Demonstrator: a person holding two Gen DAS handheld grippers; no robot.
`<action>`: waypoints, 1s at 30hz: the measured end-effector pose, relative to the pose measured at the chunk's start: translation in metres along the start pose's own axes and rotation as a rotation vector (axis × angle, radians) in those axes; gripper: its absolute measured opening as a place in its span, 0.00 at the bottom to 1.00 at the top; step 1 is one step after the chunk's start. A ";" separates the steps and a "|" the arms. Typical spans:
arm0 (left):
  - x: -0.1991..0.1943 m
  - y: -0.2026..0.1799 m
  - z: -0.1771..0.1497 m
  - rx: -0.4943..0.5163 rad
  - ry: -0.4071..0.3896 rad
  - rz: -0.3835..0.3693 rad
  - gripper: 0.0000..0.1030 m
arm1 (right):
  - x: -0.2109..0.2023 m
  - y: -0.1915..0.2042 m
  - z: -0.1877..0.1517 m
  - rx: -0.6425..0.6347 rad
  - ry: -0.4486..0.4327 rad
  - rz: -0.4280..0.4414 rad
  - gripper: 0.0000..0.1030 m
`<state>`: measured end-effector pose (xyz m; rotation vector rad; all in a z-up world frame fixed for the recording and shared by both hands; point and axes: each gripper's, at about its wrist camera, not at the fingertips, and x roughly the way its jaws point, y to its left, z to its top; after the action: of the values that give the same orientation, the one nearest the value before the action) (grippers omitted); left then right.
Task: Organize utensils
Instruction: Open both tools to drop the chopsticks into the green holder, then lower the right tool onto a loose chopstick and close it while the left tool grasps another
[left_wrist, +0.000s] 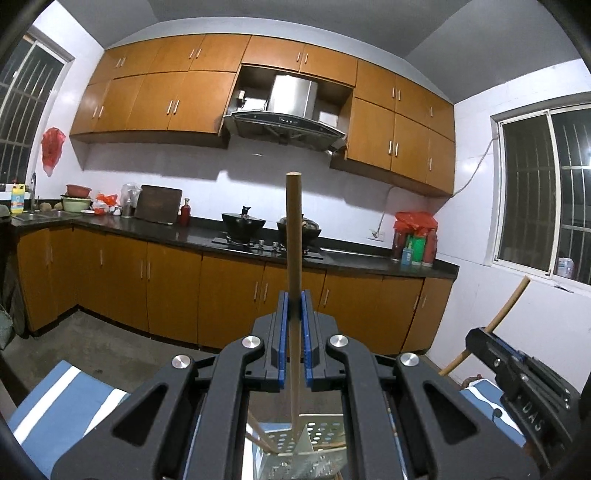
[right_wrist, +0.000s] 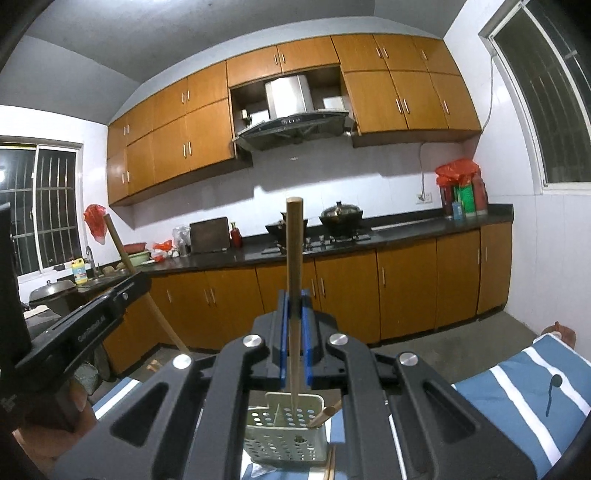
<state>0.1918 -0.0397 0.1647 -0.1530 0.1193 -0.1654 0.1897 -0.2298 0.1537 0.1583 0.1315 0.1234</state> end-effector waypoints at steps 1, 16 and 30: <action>0.004 -0.001 -0.004 0.002 0.008 0.000 0.07 | 0.006 -0.002 -0.004 -0.003 0.011 -0.004 0.08; 0.009 0.012 -0.025 -0.022 0.075 -0.003 0.26 | 0.010 0.000 -0.020 -0.018 0.063 -0.007 0.15; -0.073 0.058 -0.047 -0.052 0.128 0.079 0.34 | -0.054 -0.024 -0.083 -0.039 0.230 -0.042 0.19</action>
<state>0.1232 0.0229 0.1172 -0.1891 0.2567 -0.0930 0.1276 -0.2483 0.0747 0.1016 0.3610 0.1020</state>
